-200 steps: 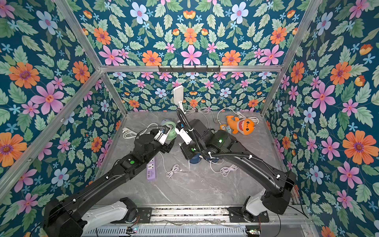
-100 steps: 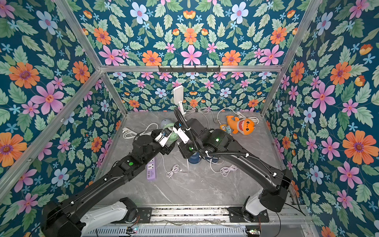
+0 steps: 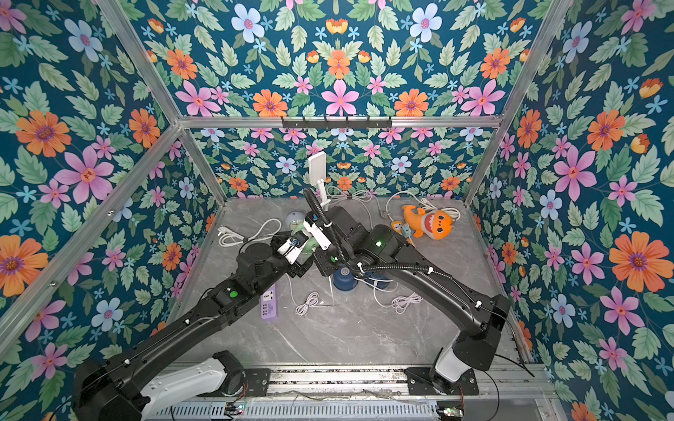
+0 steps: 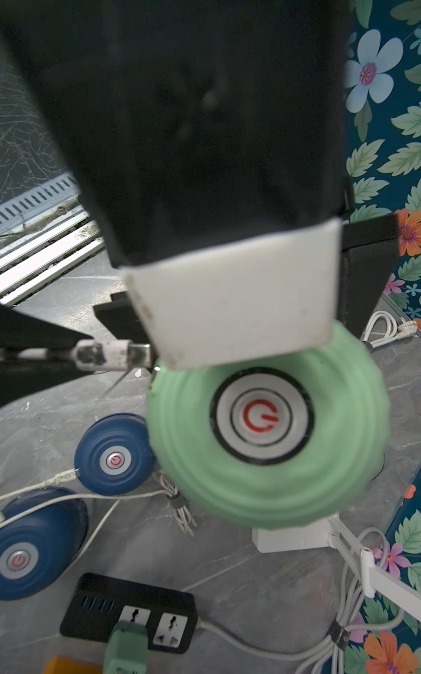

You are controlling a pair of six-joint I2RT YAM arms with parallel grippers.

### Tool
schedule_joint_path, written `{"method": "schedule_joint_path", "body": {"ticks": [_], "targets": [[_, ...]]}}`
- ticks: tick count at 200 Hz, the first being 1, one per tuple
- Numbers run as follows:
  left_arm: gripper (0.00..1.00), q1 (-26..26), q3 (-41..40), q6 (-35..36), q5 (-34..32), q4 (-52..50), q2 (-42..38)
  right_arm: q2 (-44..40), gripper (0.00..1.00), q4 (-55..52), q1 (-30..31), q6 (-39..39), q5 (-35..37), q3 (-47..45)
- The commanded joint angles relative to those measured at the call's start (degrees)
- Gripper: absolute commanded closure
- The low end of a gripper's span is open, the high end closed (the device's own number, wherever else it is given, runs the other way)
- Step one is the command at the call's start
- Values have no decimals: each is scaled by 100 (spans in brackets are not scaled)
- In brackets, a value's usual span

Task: Charge the cordless meat grinders
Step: Insert the charging cable into the cordless meat grinder.

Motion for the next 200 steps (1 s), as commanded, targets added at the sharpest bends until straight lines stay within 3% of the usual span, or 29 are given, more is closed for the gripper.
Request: {"method": "schedule_joint_path", "body": {"ticks": [1,200], "targets": [[34,-23,8,78,-143,353,-39,29,100,50,2,-2,147,63],[34,-58,-73,116,-268,310,-88,38,100,63,-78,16,194,50]]}}
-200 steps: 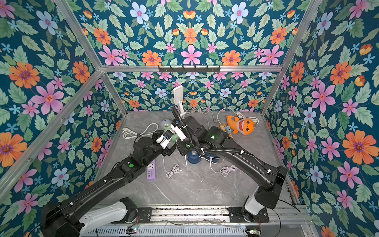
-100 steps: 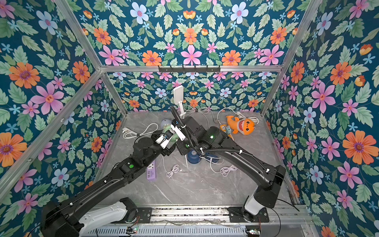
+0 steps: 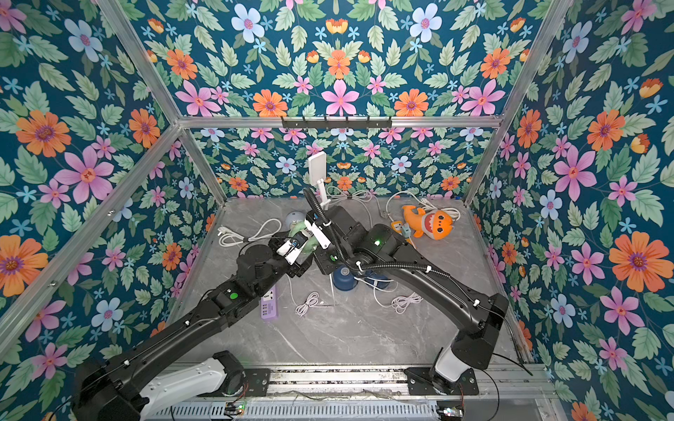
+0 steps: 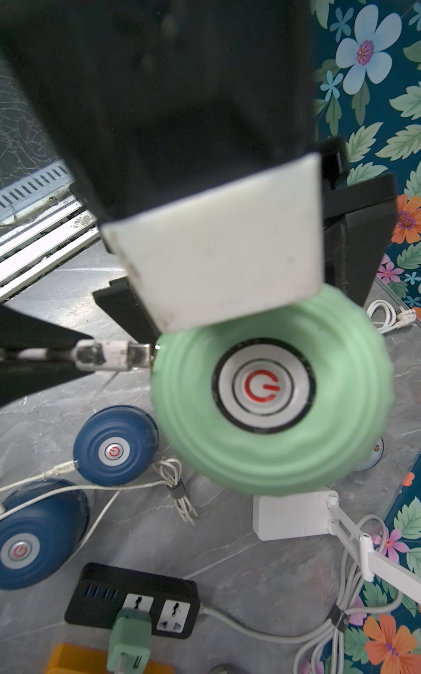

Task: Charge the cordless meat grinders
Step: Insert the charging cable into the cordless meat grinder.

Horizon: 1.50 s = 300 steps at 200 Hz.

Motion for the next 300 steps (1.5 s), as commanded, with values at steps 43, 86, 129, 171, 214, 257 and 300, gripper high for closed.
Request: {"method": "schedule_joint_path", "body": {"ticks": [43,86,129,171,214,257,300], "targets": [[34,-9,5,-28,-39,257,-25,87,100,9,-28,27,-66,97],[34,-19,5,-118,-499,448,49,88,100,38,-28,82,-114,61],[34,-47,-27,-102,-546,523,17,135,100,64,-29,90,-140,110],[34,-83,-52,-83,-456,455,11,241,100,68,-31,82,-174,251],[34,-114,-113,-83,-432,436,-26,304,100,39,-36,65,-145,314],[35,-133,-145,-66,-457,426,-79,317,100,37,-58,81,-118,306],[36,-144,-134,-48,-454,413,-100,317,100,60,-97,99,-146,250]]}}
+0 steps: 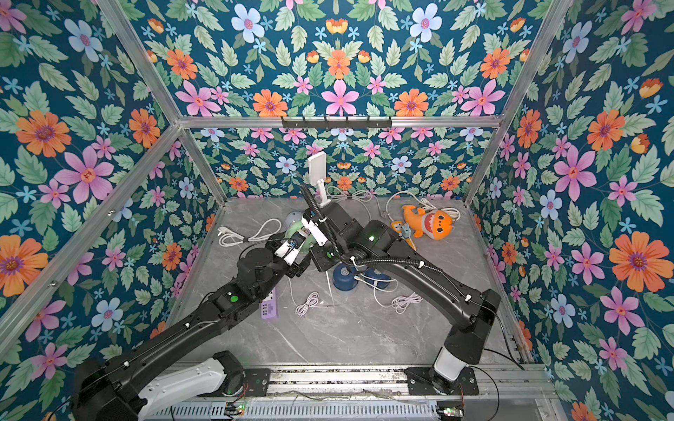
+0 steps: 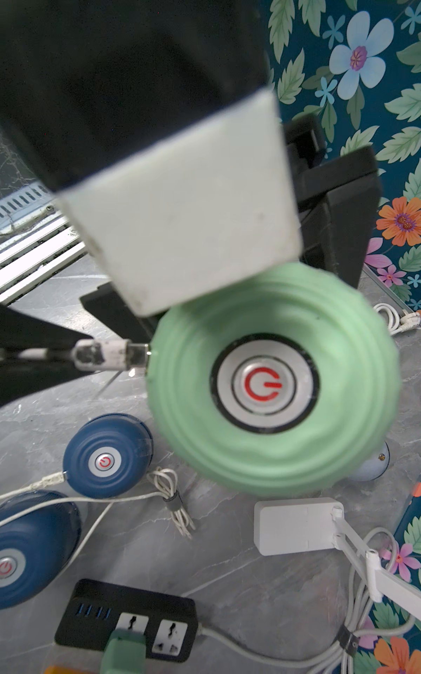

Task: Charge the cordless meat grinders
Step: Insert the charging cable into the cordless meat grinder.

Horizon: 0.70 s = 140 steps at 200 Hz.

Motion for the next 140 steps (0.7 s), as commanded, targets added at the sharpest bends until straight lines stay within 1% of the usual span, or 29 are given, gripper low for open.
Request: {"method": "schedule_joint_path", "body": {"ticks": [1,84,88,108,140], "targets": [[36,-13,20,59,77,246,-34,10,100,98,-23,20,33,-19],[39,-88,-25,116,114,131,59,25,100,115,-59,37,-163,142],[39,-97,-32,125,113,130,69,210,100,117,-59,46,-194,160],[40,-142,-58,189,60,135,109,295,100,105,-59,71,-308,279],[46,-209,-139,287,46,182,90,390,100,38,-91,80,-339,504]]}}
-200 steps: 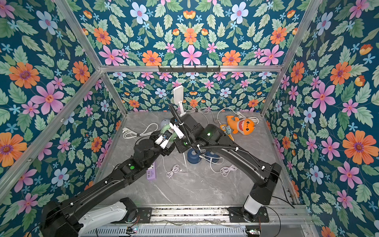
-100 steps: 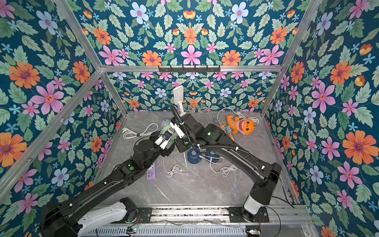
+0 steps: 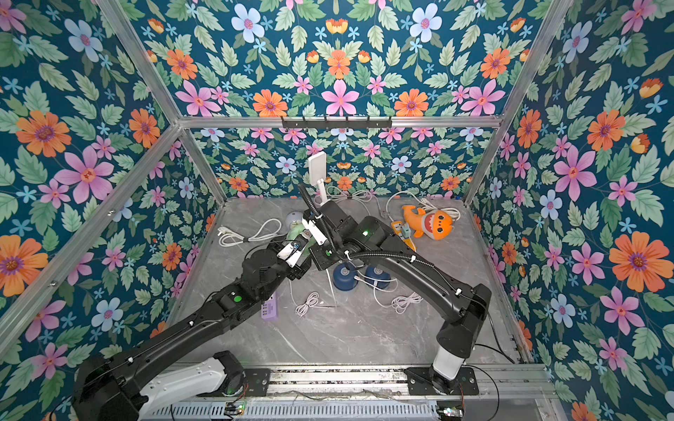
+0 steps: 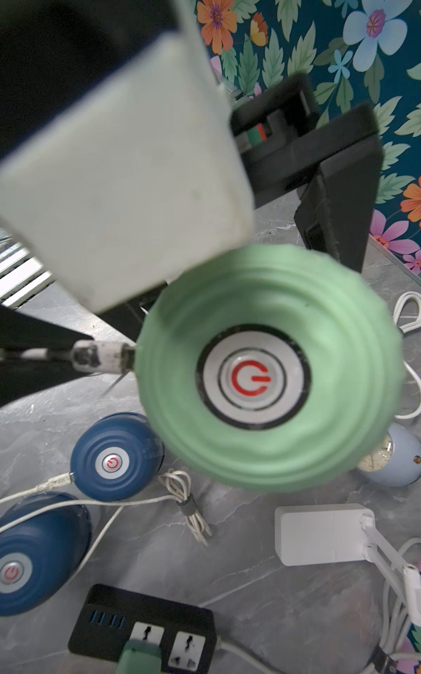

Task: Charge the cordless meat grinders
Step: Insert the charging cable into the cordless meat grinder.

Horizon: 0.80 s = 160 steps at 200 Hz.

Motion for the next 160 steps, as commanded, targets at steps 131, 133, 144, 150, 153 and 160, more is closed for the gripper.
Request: {"method": "schedule_joint_path", "body": {"ticks": [131,133,144,150,153,160], "targets": [[53,-137,-253,239,535,268,-188,639,100,48,-252,-157,-1147,1118],[52,-132,-262,240,542,269,-186,633,100,35,-252,-178,-1143,1122],[53,-132,-288,240,549,257,-214,620,100,-46,-269,-284,-1110,1150],[53,-130,-307,240,566,264,-223,622,100,-91,-291,-335,-1096,1162],[53,-137,-320,240,570,262,-237,622,100,-130,-311,-357,-1097,1173],[54,-131,-336,240,583,260,-246,628,100,-205,-345,-388,-1088,1214]]}}
